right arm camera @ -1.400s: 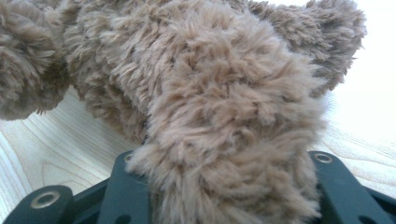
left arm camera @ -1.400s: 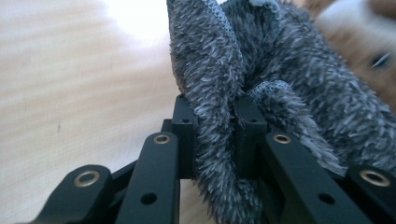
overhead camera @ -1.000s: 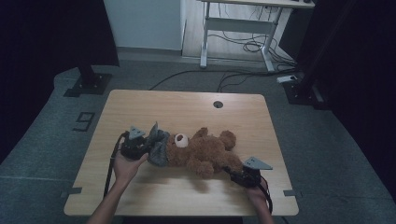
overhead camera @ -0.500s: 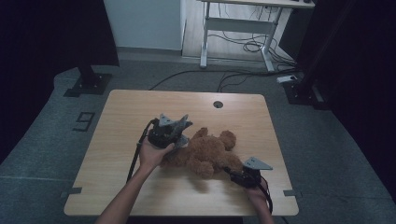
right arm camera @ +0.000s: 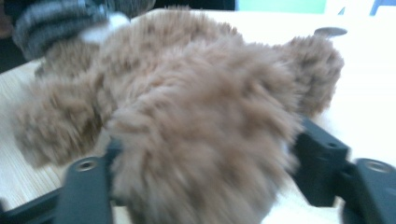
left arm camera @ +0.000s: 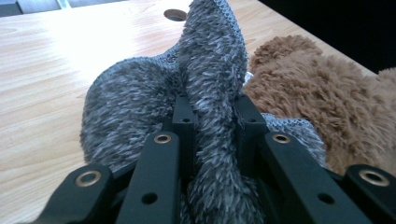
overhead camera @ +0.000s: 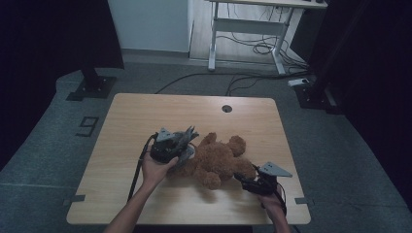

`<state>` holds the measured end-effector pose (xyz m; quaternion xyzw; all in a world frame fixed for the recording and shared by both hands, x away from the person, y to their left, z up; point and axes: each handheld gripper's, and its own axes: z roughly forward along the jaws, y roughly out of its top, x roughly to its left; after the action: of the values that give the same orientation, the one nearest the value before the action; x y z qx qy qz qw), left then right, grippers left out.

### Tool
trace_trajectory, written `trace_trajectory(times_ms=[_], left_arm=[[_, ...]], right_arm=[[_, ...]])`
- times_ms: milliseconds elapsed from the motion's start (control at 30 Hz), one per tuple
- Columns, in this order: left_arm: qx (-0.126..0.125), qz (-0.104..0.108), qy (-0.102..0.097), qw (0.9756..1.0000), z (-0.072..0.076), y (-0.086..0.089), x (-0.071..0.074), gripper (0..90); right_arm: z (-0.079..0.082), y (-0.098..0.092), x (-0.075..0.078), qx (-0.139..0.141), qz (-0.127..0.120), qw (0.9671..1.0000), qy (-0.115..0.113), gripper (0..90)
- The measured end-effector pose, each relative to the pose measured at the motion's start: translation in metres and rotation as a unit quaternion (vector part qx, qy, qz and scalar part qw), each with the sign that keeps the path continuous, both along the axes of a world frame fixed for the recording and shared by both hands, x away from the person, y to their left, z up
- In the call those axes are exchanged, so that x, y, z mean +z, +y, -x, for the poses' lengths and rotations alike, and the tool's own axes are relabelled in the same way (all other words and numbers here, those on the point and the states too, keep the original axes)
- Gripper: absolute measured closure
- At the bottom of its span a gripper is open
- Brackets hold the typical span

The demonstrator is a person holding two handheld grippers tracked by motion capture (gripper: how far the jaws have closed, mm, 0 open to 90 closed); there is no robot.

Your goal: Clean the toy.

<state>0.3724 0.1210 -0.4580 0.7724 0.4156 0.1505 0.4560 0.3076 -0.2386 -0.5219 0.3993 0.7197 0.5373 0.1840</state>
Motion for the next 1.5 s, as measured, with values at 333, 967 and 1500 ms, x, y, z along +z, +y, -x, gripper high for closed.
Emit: trace_trajectory(times_ms=[333,967,1500], left_arm=[[-0.010,0.017,-0.006,0.9998,0.015,0.005,-0.005,74.8],[-0.029,0.053,-0.004,0.9982,0.041,0.017,-0.015,74.7],[-0.015,0.061,-0.023,0.9977,0.045,0.021,-0.008,74.7]], right_arm=[[-0.014,0.002,0.048,0.023,-0.023,0.9994,0.008,18.9],[-0.053,0.054,-0.003,0.094,0.023,0.9819,0.163,6.4],[-0.037,0.055,0.007,0.076,0.013,0.9949,0.064,58.1]])
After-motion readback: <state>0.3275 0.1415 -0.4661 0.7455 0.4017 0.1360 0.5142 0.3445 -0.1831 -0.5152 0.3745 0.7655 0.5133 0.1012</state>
